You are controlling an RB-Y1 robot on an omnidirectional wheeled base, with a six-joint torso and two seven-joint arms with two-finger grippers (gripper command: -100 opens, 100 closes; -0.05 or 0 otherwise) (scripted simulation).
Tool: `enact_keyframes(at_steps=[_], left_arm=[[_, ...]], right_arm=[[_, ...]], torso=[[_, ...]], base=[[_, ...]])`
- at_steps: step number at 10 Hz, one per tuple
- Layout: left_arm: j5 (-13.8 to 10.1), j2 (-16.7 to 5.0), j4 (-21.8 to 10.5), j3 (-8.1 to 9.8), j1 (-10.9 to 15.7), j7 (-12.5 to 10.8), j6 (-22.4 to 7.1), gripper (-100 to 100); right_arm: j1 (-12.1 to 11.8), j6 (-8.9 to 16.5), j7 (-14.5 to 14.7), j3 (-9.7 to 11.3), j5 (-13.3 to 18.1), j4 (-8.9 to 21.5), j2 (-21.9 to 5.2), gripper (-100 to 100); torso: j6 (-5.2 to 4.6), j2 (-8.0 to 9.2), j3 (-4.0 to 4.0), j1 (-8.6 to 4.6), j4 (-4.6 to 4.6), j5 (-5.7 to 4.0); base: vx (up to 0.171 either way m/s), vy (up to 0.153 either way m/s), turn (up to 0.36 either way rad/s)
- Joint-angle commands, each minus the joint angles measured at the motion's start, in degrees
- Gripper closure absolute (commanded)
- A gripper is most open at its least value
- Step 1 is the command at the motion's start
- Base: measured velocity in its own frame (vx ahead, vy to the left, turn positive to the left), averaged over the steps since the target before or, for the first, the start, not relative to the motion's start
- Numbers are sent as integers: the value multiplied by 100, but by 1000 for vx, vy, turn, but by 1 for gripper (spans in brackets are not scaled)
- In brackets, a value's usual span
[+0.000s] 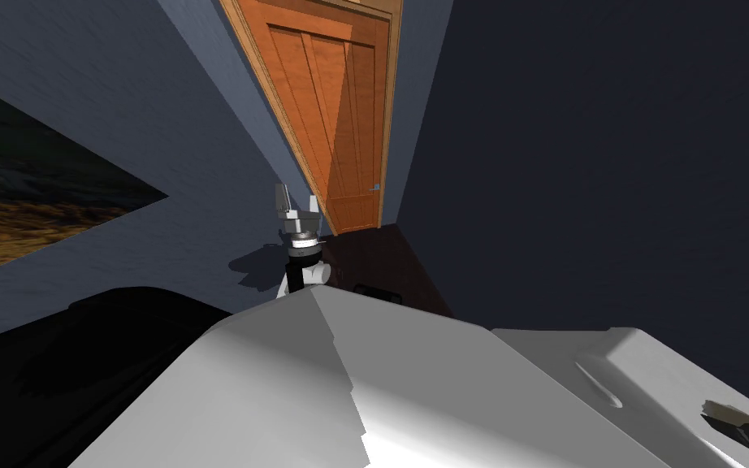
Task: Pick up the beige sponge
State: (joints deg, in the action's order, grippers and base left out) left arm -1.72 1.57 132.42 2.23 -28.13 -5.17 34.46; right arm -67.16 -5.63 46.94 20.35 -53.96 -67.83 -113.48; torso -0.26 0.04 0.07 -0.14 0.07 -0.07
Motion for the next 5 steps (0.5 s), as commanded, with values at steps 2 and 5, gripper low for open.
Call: enact_keyframes(at_steps=[2,5], left_arm=[[0,0,0,0,0,0,0,0],[0,0,0,0,0,0,0,0]], right_arm=[[366,70,305,347,-256,-78,32,-100],[490,189,228,418,-224,-67,171,-100]], torso=[[-1,-8,-5,-7,-2,-2],[4,-7,-6,2,-3,-1]], base=[[-8,-3,-12],[-33,30,107]])
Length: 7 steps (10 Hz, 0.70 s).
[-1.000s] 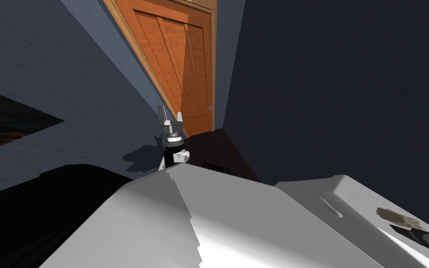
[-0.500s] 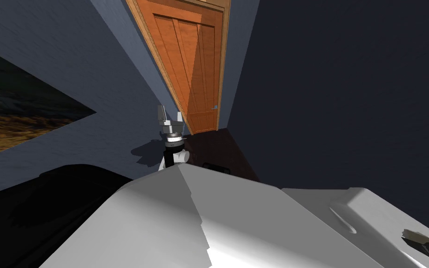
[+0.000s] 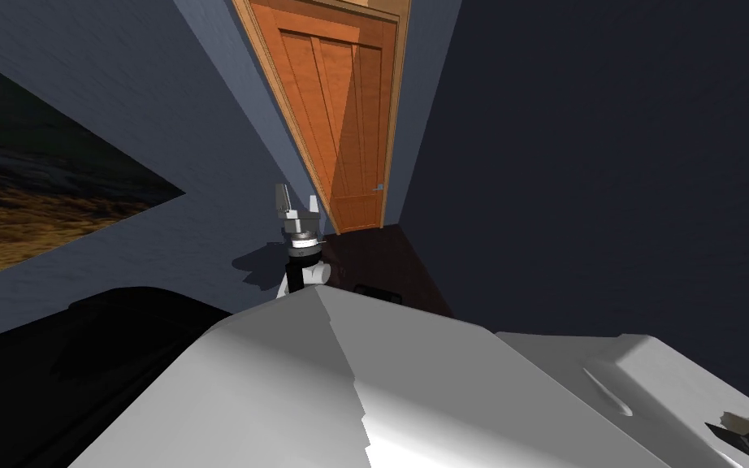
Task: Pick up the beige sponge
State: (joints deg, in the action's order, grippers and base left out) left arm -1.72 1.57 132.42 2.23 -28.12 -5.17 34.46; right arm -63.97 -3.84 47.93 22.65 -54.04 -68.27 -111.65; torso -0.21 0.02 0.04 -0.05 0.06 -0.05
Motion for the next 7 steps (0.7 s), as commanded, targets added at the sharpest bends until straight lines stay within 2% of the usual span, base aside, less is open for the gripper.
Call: enact_keyframes(at_steps=[1,2,3,7], left_arm=[[0,0,0,0,0,0,0,0],[0,0,0,1,-1,0,0,0],[0,0,0,1,-1,0,0,0],[0,0,0,1,-1,0,0,0]], right_arm=[[171,9,130,188,-216,-22,-12,-100],[90,11,6,90,-104,-10,-5,-100],[106,11,37,111,-128,-12,-7,100],[105,21,31,108,-128,8,-14,100]], torso=[[0,0,0,0,0,0],[-4,-7,-3,-8,-1,-1],[-5,-12,-7,-15,-2,-3],[-1,-20,-12,-22,-6,-24]], base=[[-22,20,71],[0,0,0],[0,0,0],[0,-2,-3]])
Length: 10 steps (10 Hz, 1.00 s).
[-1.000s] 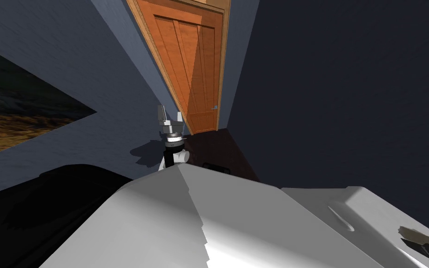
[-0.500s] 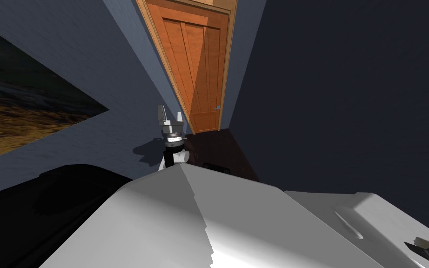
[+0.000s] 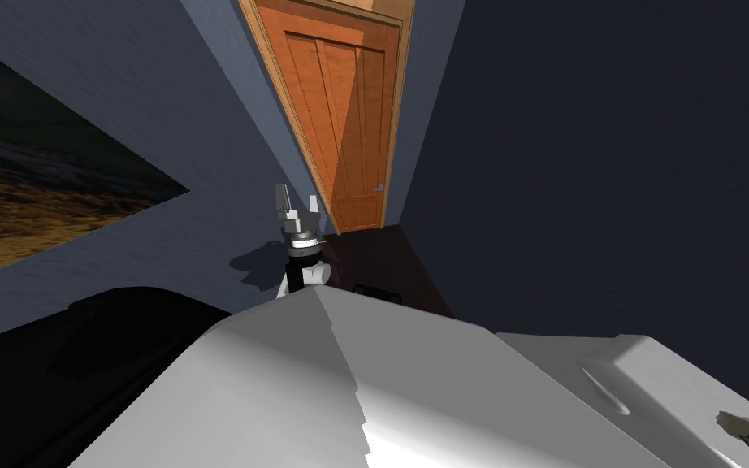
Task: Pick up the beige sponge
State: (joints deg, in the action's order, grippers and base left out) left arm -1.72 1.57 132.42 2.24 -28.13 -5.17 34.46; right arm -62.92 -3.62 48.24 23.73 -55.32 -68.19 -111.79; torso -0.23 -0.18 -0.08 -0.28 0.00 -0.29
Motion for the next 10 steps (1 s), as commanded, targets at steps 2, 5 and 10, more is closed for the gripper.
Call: enact_keyframes(at_steps=[2,5,10], left_arm=[[0,0,0,0,0,0,0,0],[0,0,0,0,0,0,0,0],[0,0,0,0,0,0,0,0]], right_arm=[[52,-132,175,71,-120,-42,-136,100],[37,-251,252,62,-152,-54,-274,100],[58,-331,332,103,-204,-67,-367,0]], torso=[[0,0,0,0,0,0],[-2,-7,-4,-16,-2,-5],[6,-12,-8,3,-4,0]], base=[[12,-39,-133],[41,-34,-147],[38,12,-70]])
